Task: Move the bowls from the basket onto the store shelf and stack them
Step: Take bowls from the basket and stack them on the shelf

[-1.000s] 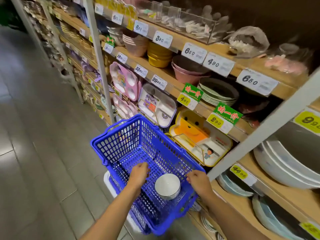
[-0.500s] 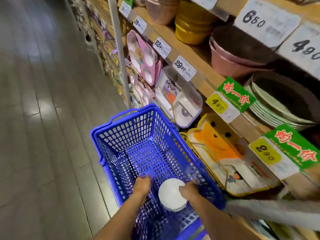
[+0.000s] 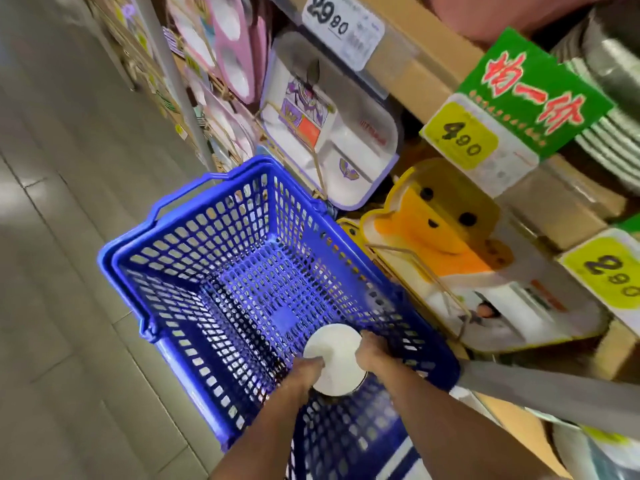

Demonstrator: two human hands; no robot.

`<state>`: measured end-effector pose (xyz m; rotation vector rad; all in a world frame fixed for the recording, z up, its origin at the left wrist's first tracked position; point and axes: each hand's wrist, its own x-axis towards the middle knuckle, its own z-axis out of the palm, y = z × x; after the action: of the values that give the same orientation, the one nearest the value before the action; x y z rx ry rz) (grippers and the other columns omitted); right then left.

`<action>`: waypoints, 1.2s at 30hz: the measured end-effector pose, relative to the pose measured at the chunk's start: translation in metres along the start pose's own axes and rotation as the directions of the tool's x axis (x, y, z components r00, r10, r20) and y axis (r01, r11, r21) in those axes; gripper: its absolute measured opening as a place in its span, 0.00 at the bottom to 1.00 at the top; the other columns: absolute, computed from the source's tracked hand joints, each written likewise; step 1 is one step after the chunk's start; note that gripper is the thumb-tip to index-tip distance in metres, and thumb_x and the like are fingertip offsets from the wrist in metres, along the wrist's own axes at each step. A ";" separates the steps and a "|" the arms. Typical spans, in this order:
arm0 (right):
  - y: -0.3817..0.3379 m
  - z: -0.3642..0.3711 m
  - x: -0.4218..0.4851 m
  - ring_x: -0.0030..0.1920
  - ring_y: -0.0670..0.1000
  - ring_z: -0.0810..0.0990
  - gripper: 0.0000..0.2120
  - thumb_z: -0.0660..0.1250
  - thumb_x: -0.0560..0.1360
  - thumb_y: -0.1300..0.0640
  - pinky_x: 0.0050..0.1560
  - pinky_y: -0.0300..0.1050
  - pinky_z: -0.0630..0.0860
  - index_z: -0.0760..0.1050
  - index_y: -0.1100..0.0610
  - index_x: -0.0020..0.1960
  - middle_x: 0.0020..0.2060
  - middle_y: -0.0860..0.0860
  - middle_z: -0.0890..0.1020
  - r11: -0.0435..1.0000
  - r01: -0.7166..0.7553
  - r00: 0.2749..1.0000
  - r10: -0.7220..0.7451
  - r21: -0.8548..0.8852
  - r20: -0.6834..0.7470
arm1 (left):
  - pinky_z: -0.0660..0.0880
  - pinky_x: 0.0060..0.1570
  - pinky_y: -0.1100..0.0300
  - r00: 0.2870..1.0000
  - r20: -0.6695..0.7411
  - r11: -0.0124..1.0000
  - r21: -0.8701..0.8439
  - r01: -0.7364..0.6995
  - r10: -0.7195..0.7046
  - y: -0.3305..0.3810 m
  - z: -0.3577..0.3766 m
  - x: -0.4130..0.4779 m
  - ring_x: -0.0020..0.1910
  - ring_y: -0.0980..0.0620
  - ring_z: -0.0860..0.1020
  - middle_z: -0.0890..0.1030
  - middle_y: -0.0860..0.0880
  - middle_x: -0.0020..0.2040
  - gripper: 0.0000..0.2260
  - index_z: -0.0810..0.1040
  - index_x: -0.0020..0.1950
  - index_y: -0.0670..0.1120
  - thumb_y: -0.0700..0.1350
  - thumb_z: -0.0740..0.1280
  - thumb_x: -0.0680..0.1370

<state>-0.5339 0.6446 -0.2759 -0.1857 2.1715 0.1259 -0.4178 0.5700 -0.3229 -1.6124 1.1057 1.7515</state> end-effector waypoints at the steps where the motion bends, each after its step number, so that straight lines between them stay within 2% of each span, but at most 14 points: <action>1: -0.001 0.001 0.000 0.70 0.58 0.69 0.21 0.58 0.80 0.62 0.66 0.47 0.67 0.65 0.60 0.73 0.70 0.59 0.70 1.000 0.015 1.000 -0.015 -0.022 -0.017 | 0.74 0.51 0.50 1.000 -0.012 1.000 -0.028 0.004 -0.004 0.000 0.002 0.002 0.61 0.38 0.76 0.75 0.35 0.64 0.23 0.65 0.71 0.36 0.41 0.63 0.78; 6: 0.000 -0.008 -0.008 0.69 0.58 0.70 0.20 0.57 0.79 0.64 0.67 0.48 0.68 0.68 0.59 0.71 0.70 0.59 0.71 1.000 0.017 1.000 -0.017 0.016 -0.021 | 0.76 0.52 0.49 0.997 -0.072 0.998 -0.046 -0.030 0.027 0.011 0.003 -0.016 0.59 0.39 0.76 0.75 0.36 0.63 0.21 0.65 0.70 0.37 0.43 0.62 0.79; 10: -0.003 -0.029 -0.026 0.66 0.59 0.75 0.19 0.58 0.79 0.65 0.60 0.48 0.73 0.69 0.62 0.69 0.67 0.60 0.74 0.992 0.057 0.998 -0.055 0.113 -0.016 | 0.72 0.42 0.56 0.994 -0.036 0.993 -0.051 -0.104 0.102 0.029 -0.007 -0.040 0.54 0.41 0.76 0.75 0.37 0.61 0.20 0.65 0.70 0.37 0.44 0.60 0.80; 14: -0.012 -0.060 -0.052 0.63 0.61 0.75 0.18 0.57 0.78 0.65 0.63 0.52 0.74 0.70 0.66 0.67 0.63 0.63 0.75 0.964 0.149 0.989 -0.147 0.219 -0.024 | 0.74 0.38 0.56 0.978 -0.079 0.979 -0.053 -0.195 0.191 0.050 -0.024 -0.071 0.51 0.40 0.76 0.76 0.37 0.59 0.18 0.67 0.68 0.38 0.42 0.60 0.79; 17: -0.022 -0.084 -0.076 0.59 0.63 0.78 0.18 0.57 0.77 0.66 0.58 0.55 0.77 0.70 0.68 0.66 0.61 0.65 0.76 0.923 0.217 0.976 -0.204 0.318 -0.073 | 0.76 0.46 0.52 0.939 -0.127 0.947 -0.003 -0.323 0.320 0.063 -0.042 -0.100 0.51 0.41 0.76 0.75 0.39 0.57 0.18 0.66 0.68 0.38 0.41 0.61 0.79; 19: -0.030 -0.098 -0.094 0.57 0.65 0.79 0.20 0.57 0.78 0.68 0.53 0.57 0.79 0.67 0.68 0.69 0.62 0.66 0.75 0.872 0.256 0.966 -0.251 0.416 -0.068 | 0.75 0.55 0.49 0.880 -0.166 0.896 0.067 -0.439 0.444 0.071 -0.056 -0.120 0.56 0.41 0.76 0.75 0.40 0.59 0.19 0.66 0.70 0.39 0.40 0.60 0.80; 20: -0.033 -0.105 -0.104 0.54 0.64 0.80 0.20 0.56 0.78 0.69 0.51 0.57 0.80 0.66 0.68 0.70 0.60 0.65 0.76 0.835 0.269 0.960 -0.272 0.480 -0.066 | 0.75 0.55 0.50 0.847 -0.175 0.864 0.085 -0.495 0.502 0.074 -0.062 -0.132 0.55 0.42 0.76 0.76 0.40 0.59 0.18 0.67 0.70 0.39 0.40 0.60 0.80; 23: -0.036 -0.130 -0.140 0.35 0.54 0.79 0.19 0.57 0.76 0.70 0.32 0.44 0.81 0.71 0.66 0.67 0.40 0.57 0.78 0.727 0.336 0.938 -0.318 0.599 -0.141 | 0.72 0.51 0.55 0.747 -0.165 0.764 0.086 -0.639 0.644 0.087 -0.076 -0.171 0.53 0.45 0.75 0.77 0.42 0.61 0.17 0.69 0.70 0.41 0.39 0.59 0.81; 24: -0.036 -0.139 -0.153 0.34 0.53 0.78 0.18 0.58 0.76 0.70 0.27 0.42 0.79 0.72 0.65 0.65 0.39 0.57 0.78 0.694 0.365 0.928 -0.328 0.621 -0.178 | 0.73 0.52 0.54 0.719 -0.155 0.734 0.070 -0.676 0.677 0.092 -0.080 -0.187 0.55 0.44 0.76 0.77 0.42 0.62 0.17 0.70 0.70 0.43 0.39 0.59 0.81; 26: -0.036 -0.157 -0.181 0.38 0.55 0.80 0.14 0.59 0.75 0.70 0.28 0.42 0.80 0.75 0.64 0.58 0.44 0.58 0.79 0.615 0.407 0.910 -0.342 0.675 -0.236 | 0.74 0.54 0.50 0.658 -0.152 0.671 0.046 -0.740 0.737 0.102 -0.087 -0.218 0.58 0.43 0.76 0.77 0.44 0.63 0.18 0.71 0.70 0.46 0.40 0.59 0.80; 28: -0.035 -0.176 -0.212 0.39 0.55 0.80 0.10 0.61 0.74 0.69 0.31 0.44 0.81 0.76 0.61 0.52 0.43 0.58 0.79 0.524 0.419 0.902 -0.330 0.741 -0.277 | 0.75 0.57 0.48 0.572 -0.143 0.580 0.020 -0.814 0.808 0.113 -0.092 -0.248 0.59 0.44 0.76 0.77 0.46 0.63 0.18 0.72 0.70 0.47 0.40 0.59 0.79; 31: -0.034 -0.198 -0.260 0.27 0.53 0.80 0.05 0.63 0.73 0.69 0.24 0.43 0.79 0.75 0.63 0.40 0.29 0.58 0.79 0.400 0.448 0.889 -0.294 0.799 -0.351 | 0.75 0.50 0.58 0.407 -0.146 0.404 -0.048 -0.913 0.902 0.133 -0.096 -0.295 0.55 0.51 0.77 0.77 0.49 0.61 0.18 0.72 0.69 0.47 0.39 0.59 0.80; 33: -0.031 -0.207 -0.291 0.25 0.55 0.79 0.06 0.62 0.71 0.69 0.25 0.45 0.79 0.74 0.63 0.37 0.26 0.59 0.77 0.309 0.496 0.864 -0.272 0.811 -0.424 | 0.74 0.45 0.64 0.305 -0.140 0.291 -0.116 -0.950 0.942 0.143 -0.095 -0.326 0.52 0.55 0.77 0.78 0.49 0.60 0.17 0.74 0.67 0.47 0.40 0.60 0.79; 36: -0.021 -0.213 -0.335 0.23 0.55 0.79 0.05 0.63 0.70 0.69 0.26 0.45 0.80 0.74 0.63 0.37 0.26 0.60 0.77 0.200 0.557 0.827 -0.216 0.806 -0.518 | 0.73 0.48 0.59 0.210 -0.110 0.188 -0.181 -0.965 0.972 0.150 -0.091 -0.370 0.53 0.54 0.76 0.78 0.47 0.60 0.24 0.73 0.66 0.47 0.48 0.59 0.71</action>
<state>-0.5131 0.6187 0.1203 -0.0601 2.0122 -1.6124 -0.4282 0.4712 0.0738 -0.8362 2.3471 2.7066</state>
